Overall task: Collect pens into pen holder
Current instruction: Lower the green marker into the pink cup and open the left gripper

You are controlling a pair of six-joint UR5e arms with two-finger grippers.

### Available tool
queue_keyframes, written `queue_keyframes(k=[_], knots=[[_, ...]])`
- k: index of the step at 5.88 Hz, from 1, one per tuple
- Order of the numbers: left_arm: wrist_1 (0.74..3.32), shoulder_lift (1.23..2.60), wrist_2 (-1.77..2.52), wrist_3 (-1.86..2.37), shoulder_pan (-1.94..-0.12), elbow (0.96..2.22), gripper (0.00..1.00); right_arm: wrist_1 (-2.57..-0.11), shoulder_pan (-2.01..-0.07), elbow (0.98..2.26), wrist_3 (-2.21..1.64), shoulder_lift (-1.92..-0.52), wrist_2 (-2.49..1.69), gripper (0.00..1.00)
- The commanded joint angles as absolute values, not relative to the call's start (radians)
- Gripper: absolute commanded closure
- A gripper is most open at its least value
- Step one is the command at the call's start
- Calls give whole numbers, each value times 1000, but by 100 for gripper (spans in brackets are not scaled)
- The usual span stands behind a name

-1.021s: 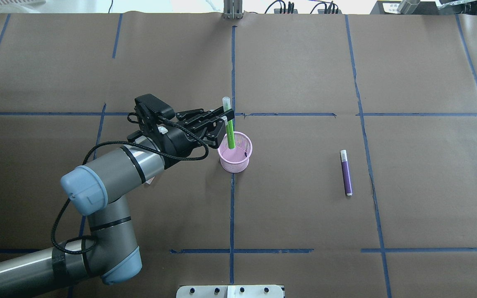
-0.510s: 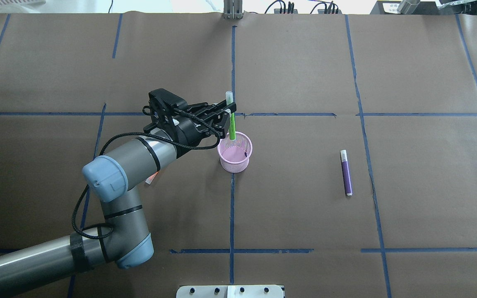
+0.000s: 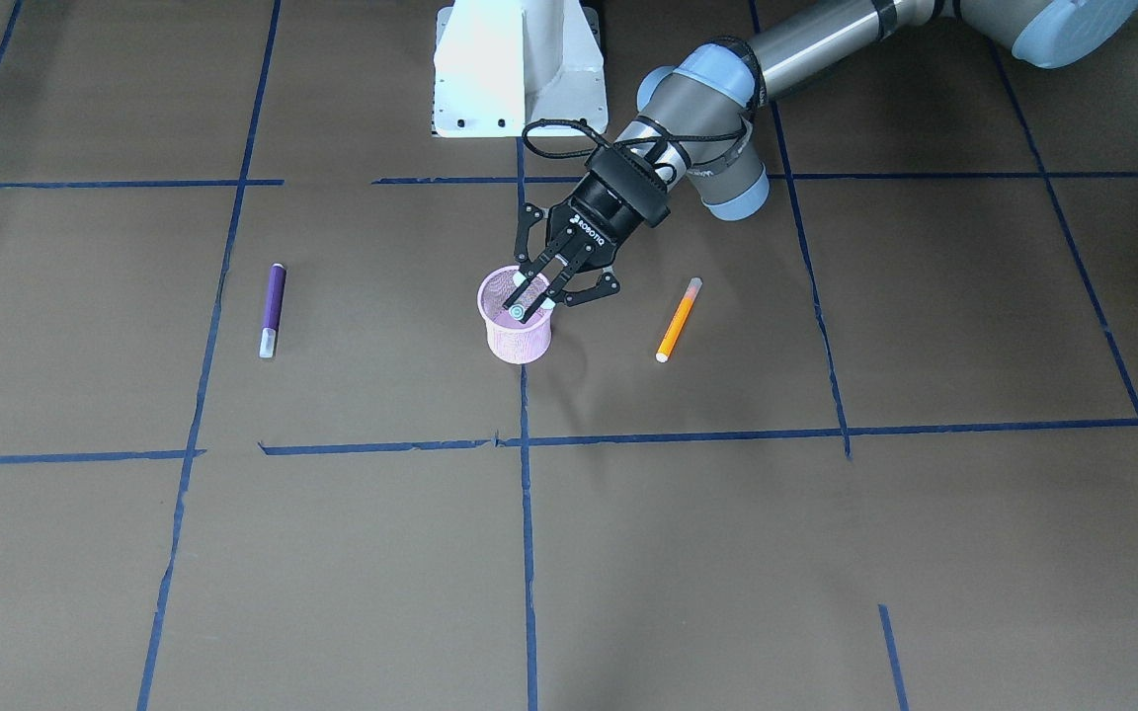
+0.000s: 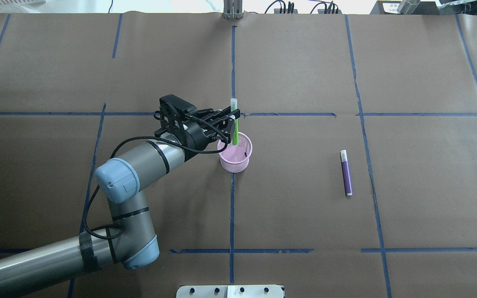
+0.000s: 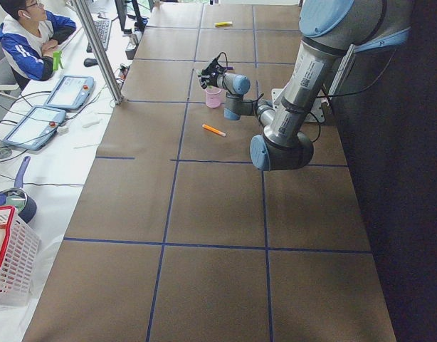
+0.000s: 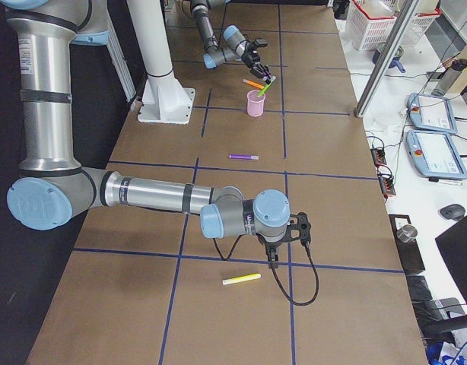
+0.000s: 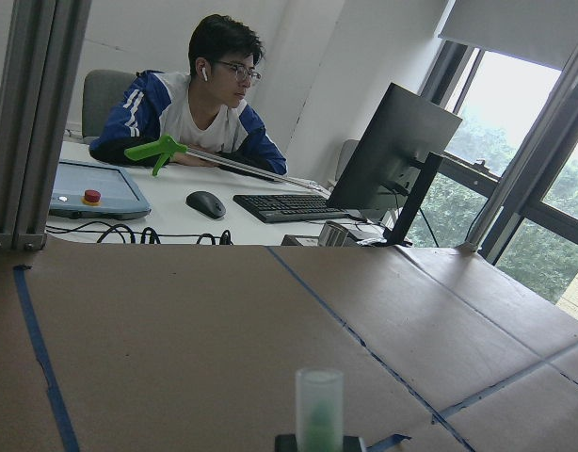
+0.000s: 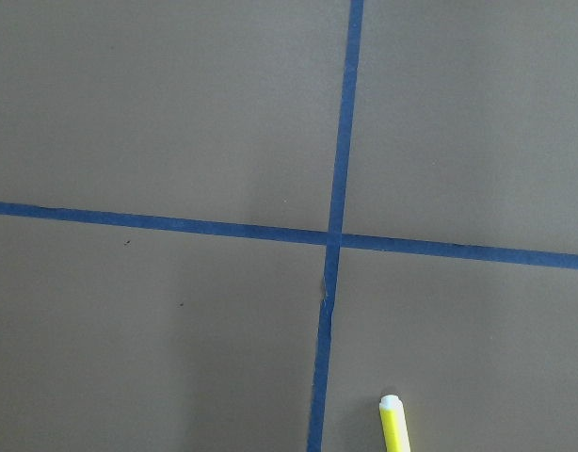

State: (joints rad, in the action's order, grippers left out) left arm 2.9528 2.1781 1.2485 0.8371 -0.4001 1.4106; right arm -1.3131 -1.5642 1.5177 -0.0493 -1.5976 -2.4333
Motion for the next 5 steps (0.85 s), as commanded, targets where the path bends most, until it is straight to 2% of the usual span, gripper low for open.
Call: queue_keyframes(k=[1,2,3,4,5], knots=[[2953,2172,1241,836,-374,1398,100,-1313,-1565,1517,-49,-1600,-2433,0],[2953,2169,1247,836,-376,1397,100,-1313,-1563,1517,-49,-1601,-2431,0],[2953,2164,1250,836,-376,1397,85,-1313,-1563,1517,-48,-1601,-2433,0],[2954,2163,1253,838,-376,1405,22,-1313,-1565,1517,-49,-1601,-2433,0],[2957,2161,1255,838,-379,1411,1,-1313,-1565,1517,-46,-1600,-2433,0]])
